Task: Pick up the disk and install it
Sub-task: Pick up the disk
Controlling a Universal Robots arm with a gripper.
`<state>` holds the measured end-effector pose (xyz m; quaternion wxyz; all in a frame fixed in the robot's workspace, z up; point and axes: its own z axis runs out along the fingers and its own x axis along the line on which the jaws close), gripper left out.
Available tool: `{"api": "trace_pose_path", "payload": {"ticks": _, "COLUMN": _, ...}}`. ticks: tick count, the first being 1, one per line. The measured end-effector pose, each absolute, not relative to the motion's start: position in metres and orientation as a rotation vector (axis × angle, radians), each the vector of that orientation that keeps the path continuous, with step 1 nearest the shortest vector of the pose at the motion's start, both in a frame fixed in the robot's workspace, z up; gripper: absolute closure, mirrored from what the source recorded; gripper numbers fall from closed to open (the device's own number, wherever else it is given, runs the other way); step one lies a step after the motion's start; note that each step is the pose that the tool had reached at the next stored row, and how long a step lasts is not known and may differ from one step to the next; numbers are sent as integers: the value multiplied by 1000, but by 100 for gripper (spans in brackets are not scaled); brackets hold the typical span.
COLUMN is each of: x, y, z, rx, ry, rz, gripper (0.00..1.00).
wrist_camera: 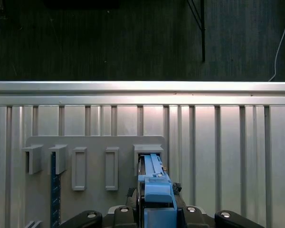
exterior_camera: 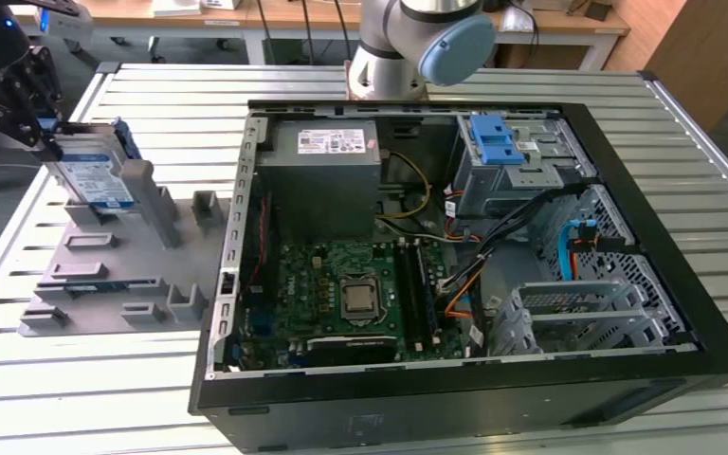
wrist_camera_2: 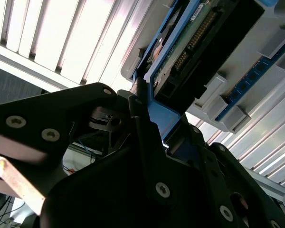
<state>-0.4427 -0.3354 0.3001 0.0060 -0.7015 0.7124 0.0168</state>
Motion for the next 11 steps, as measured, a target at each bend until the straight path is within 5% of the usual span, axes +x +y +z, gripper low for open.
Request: {"api": "trace_pose_path", "payload": {"ticks": 11, "x": -443, "y": -335, "z": 301, "rx": -2195, "ry": 2230, "rz": 53, "gripper": 63}}
